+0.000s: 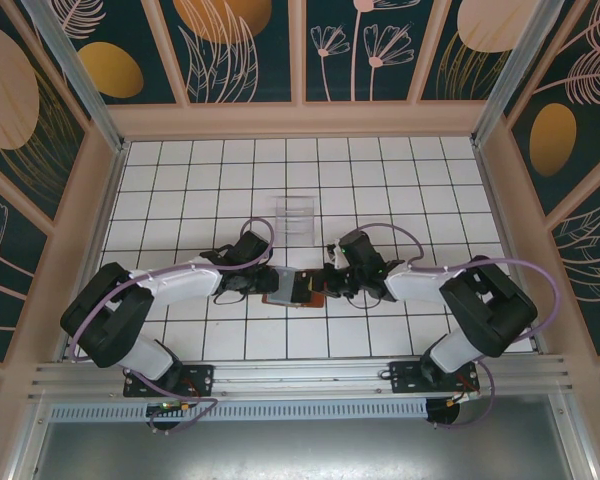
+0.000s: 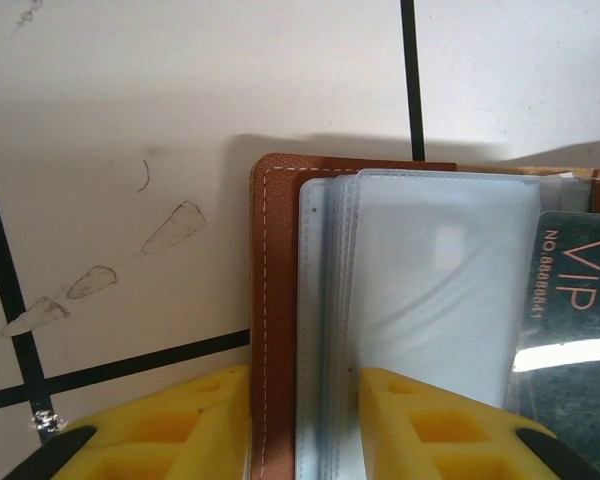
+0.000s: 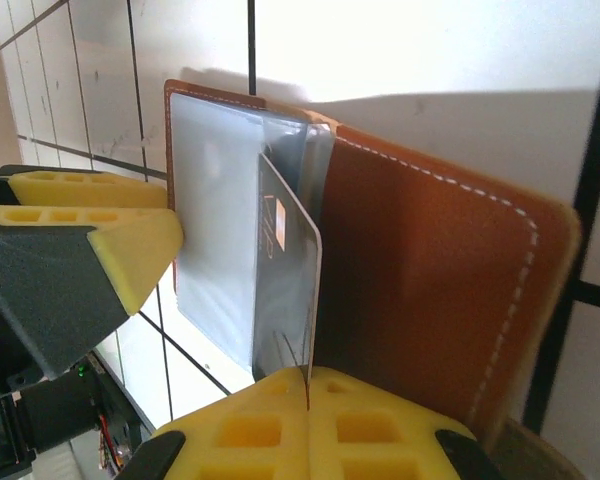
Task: Take the credit cards out of the card holder
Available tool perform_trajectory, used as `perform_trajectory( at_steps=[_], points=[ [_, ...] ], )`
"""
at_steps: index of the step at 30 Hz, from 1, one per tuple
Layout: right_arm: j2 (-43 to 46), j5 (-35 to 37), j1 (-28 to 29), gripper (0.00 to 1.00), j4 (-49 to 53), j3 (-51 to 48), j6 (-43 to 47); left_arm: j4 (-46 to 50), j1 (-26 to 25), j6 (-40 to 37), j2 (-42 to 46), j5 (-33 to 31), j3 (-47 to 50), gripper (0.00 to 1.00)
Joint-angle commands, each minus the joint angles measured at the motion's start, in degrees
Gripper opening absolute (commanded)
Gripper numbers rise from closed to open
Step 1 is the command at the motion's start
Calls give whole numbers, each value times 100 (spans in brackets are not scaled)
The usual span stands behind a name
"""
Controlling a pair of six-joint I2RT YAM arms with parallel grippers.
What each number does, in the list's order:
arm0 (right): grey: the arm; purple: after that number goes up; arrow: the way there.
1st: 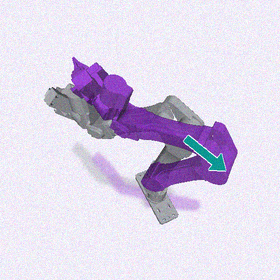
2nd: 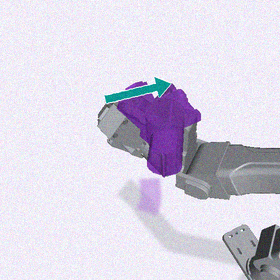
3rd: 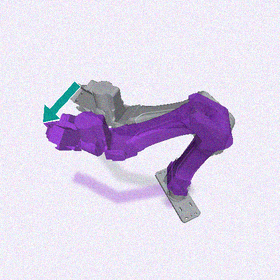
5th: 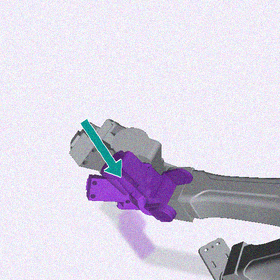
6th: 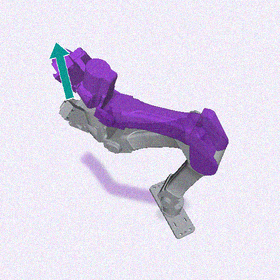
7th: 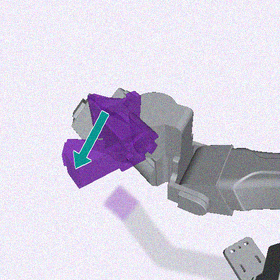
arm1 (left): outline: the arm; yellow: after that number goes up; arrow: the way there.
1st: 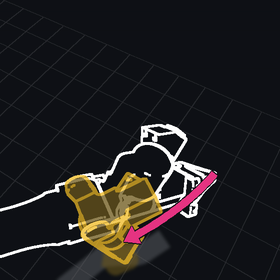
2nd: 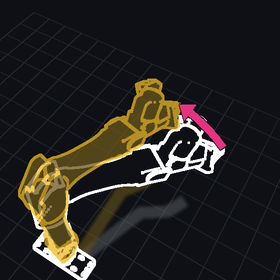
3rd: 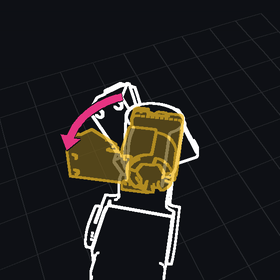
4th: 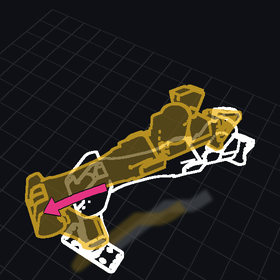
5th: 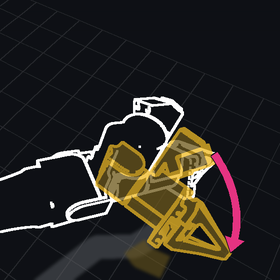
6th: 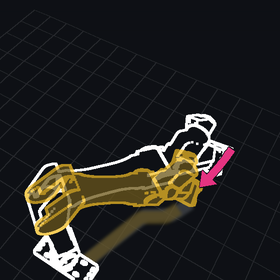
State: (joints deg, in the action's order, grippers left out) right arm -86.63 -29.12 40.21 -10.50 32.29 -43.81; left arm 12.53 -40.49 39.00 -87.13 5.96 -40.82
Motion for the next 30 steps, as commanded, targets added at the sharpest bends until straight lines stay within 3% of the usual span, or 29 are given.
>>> perform_trajectory(
  at_steps=[1, 9, 17, 24, 30],
  points=[
    [289, 343, -44, 7, 676, 74, 307, 488, -7, -49, 112, -46, 153, 34],
    [658, 543, -51, 5, 1241, 356, 705, 464, -8, -17, 270, 6, 83, 35],
    [906, 1125, -57, 2, 2116, 1092, 1837, 460, -2, -41, 402, -57, 11, 36],
    [978, 1368, -155, 3, 2569, 1819, 3173, 512, -5, -70, 474, -112, -35, 37],
    [730, 1458, -144, 0, 3192, 2546, 5218, 521, -8, -68, 513, -171, -10, 37]
  ],
)
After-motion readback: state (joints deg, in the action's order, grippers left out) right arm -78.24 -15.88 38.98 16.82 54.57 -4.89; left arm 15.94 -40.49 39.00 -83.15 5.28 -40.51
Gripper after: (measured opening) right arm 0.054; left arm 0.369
